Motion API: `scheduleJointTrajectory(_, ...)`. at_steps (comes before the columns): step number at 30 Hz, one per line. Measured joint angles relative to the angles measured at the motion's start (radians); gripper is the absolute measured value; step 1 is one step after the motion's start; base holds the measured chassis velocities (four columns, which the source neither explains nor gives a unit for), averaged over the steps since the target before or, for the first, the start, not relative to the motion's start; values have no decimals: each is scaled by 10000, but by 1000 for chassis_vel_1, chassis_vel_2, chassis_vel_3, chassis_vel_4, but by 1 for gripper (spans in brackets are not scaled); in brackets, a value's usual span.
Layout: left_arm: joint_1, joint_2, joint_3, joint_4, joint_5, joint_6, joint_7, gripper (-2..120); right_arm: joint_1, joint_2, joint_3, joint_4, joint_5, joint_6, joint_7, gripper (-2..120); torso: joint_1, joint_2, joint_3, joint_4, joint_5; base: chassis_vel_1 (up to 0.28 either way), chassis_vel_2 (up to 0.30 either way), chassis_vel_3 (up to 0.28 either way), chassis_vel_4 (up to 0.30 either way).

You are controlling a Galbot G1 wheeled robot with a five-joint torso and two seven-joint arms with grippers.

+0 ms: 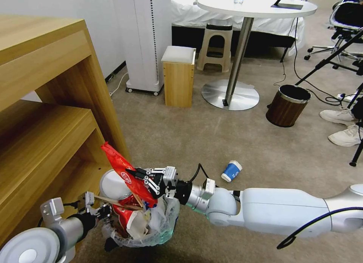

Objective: Pick up the trash bin and place the garbage on the floor into it.

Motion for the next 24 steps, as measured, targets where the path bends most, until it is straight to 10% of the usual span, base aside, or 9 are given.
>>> scheduleJointTrajectory(24,614,-54,-537,-1034,-538,-29,-369,0,103,426,-551,-610,-575,24,32,0,0,0,0,1,1,0,0,0,0)
